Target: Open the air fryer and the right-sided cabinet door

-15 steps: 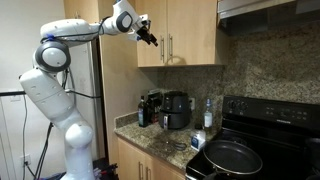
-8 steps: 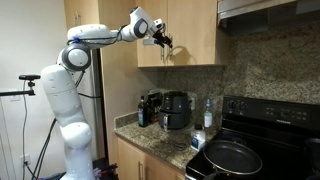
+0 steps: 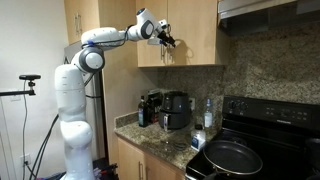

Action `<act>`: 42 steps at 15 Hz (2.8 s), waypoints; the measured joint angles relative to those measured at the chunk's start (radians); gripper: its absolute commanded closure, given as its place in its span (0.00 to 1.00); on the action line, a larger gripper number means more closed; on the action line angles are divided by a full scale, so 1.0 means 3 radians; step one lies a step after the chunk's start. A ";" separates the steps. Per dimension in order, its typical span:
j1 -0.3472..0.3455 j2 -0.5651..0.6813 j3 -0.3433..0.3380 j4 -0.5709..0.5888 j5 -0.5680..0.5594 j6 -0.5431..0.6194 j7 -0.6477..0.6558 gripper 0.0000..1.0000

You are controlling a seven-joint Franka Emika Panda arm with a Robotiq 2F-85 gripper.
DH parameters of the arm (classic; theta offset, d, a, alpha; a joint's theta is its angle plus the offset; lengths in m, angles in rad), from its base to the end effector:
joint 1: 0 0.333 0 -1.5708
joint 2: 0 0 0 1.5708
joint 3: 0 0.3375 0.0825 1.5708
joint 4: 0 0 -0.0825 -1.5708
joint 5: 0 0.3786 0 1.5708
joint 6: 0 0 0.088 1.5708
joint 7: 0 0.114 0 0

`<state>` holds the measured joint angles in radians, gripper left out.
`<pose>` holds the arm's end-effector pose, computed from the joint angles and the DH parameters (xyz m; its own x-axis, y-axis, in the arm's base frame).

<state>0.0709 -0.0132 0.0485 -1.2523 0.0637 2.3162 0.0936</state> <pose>0.5471 0.0675 0.8964 0.4870 -0.0783 0.8699 0.0944 -0.9854 -0.1415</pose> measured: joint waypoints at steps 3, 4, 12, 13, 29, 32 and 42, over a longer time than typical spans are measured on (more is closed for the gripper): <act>0.0002 0.0034 0.0000 -0.0079 0.0006 0.0001 -0.0028 0.00; 0.0008 0.0069 0.0002 -0.0103 0.0009 0.0004 -0.0048 0.05; 0.0079 0.0117 0.0017 -0.0134 -0.0072 0.0064 -0.0299 0.72; 0.0098 0.0105 0.0024 -0.0140 -0.0132 0.0073 -0.0325 0.80; 0.0129 -0.0254 0.0107 -0.0987 -0.1978 0.1072 0.1293 1.00; 0.0131 -0.0277 0.0133 -0.1039 -0.2636 0.1076 0.2011 1.00; 0.0101 -0.1096 0.0148 -0.1841 -0.3091 0.0844 0.2733 1.00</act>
<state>0.1011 -0.3419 0.0929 -1.8045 -0.8636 2.5693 0.9136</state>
